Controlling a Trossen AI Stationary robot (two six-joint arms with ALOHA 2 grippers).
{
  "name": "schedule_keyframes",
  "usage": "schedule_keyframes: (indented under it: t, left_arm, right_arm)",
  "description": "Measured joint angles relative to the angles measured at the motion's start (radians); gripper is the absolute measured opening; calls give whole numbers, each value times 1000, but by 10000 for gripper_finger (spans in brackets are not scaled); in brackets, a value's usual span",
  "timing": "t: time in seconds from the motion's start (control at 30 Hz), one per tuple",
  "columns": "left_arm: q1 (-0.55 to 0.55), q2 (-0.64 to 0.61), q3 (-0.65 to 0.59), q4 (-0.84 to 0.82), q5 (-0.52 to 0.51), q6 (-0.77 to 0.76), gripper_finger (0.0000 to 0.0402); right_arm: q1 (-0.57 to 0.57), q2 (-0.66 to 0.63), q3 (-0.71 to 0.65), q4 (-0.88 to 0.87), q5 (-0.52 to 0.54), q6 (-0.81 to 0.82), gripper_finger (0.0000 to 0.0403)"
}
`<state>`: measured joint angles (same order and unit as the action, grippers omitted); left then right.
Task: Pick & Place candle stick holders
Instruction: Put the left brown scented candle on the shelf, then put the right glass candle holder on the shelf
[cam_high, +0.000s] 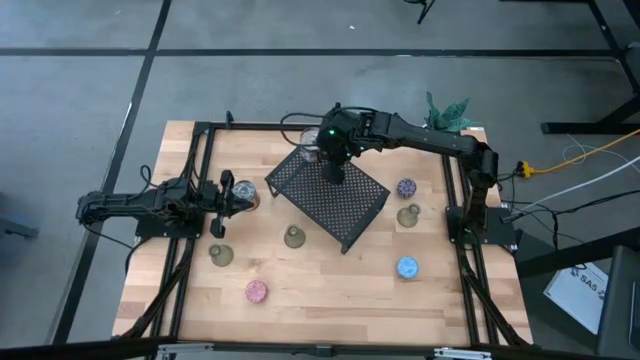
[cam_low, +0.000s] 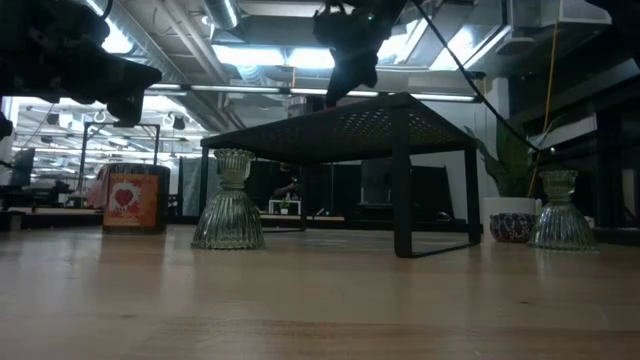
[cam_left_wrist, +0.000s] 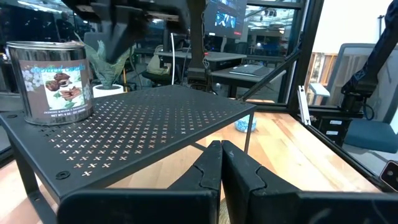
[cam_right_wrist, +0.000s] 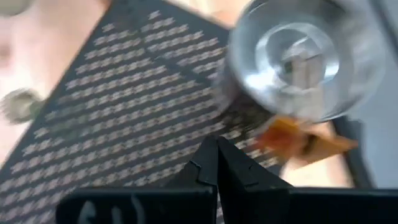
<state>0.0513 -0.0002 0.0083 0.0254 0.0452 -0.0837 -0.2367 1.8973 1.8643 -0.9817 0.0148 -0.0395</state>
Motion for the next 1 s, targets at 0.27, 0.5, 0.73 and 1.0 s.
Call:
schedule_keyframes:
  t: [0.27,0.5,0.73,1.0]
  left_arm:
    - [0,0,0,0,0,0,1]
    - [0,0,0,0,0,0,1]
    - [0,0,0,0,0,0,1]
    - [0,0,0,0,0,0,1]
  right_arm:
    - [-1,-58,0,-107,-67,-6,0]
    - [-20,-104,0,-127,-68,69,0]
    - [-32,-151,-10,-153,-68,111,0]
    - [-36,-304,-238,-110,-71,91,0]
